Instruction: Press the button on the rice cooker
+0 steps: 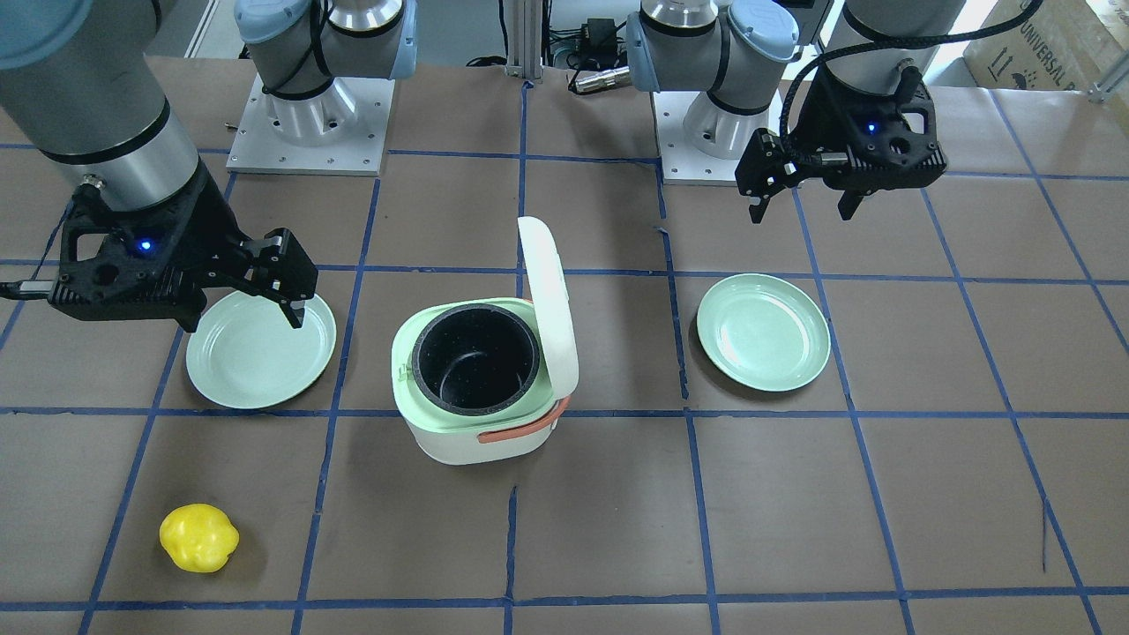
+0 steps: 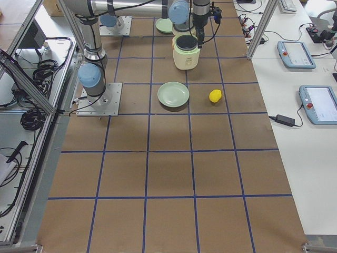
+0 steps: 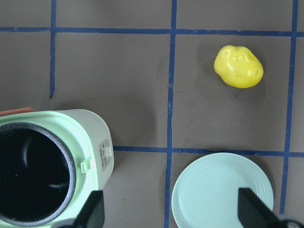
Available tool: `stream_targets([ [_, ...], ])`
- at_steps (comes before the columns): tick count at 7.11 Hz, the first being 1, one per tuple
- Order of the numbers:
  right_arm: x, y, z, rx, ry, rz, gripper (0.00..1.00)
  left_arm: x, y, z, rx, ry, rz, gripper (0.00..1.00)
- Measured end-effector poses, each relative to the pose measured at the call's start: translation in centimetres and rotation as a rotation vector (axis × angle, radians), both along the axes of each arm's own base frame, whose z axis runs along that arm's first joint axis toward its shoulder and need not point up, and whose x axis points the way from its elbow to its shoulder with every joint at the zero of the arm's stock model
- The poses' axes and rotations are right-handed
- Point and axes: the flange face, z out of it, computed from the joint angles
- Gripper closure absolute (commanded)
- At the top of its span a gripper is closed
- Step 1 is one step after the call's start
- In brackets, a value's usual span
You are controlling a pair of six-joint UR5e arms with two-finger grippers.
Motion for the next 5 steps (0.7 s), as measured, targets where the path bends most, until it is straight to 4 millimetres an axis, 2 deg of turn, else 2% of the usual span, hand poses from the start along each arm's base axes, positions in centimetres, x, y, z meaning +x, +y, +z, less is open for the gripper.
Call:
stream_targets([
  [5,0.08,0.46,0.35,-0.003,0.001,0.004,0.0,0.0,0.02,0.02,0.0,0.0,-0.001,0.0],
])
